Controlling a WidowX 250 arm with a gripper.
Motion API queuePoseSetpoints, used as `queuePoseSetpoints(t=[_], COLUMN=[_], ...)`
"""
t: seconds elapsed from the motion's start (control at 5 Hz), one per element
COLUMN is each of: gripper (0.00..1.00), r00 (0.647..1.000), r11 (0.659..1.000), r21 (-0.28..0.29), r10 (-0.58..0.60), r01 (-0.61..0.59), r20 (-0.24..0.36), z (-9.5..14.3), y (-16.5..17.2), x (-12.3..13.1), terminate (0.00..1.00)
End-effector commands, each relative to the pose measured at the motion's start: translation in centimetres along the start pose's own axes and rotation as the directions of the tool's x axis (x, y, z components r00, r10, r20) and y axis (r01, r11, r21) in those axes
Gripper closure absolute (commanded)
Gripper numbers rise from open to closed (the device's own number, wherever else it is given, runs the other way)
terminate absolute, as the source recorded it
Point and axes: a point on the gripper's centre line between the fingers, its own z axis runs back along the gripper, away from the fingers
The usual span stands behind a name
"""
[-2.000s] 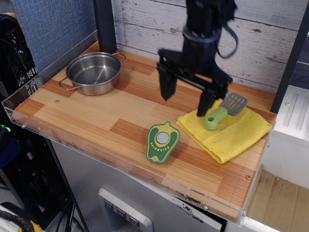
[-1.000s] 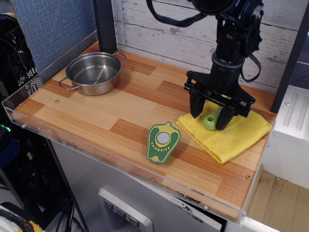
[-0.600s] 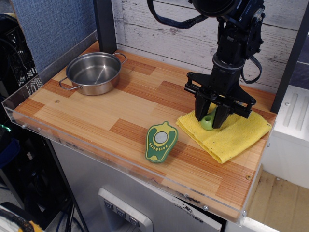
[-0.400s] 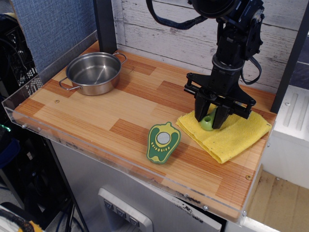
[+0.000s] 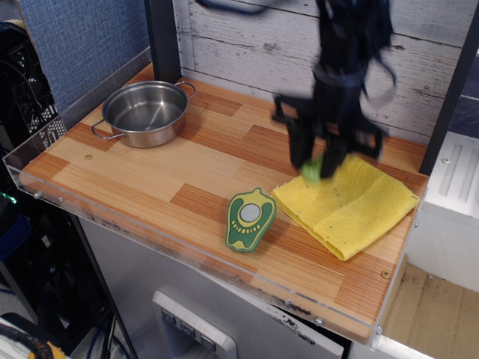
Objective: Move the spatula to bottom left of table
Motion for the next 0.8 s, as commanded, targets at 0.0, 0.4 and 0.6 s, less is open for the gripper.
queuePoseSetpoints(t=[0.0, 0.4, 0.6], gripper=[1.00, 1.00, 1.00], r00=[0.994, 0.978, 0.974], r11=[0.995, 0.977, 0.973], r21=[0.004, 0.031, 0.066], r10=[0.098, 0.209, 0.225], r01=[-0.099, -0.209, -0.222], r20=[0.056, -0.007, -0.033], z=[4.2, 3.7, 2.4], y=[6.1, 12.3, 14.6], x=[-5.4, -11.3, -12.7], terminate=[0.00, 0.00, 0.00])
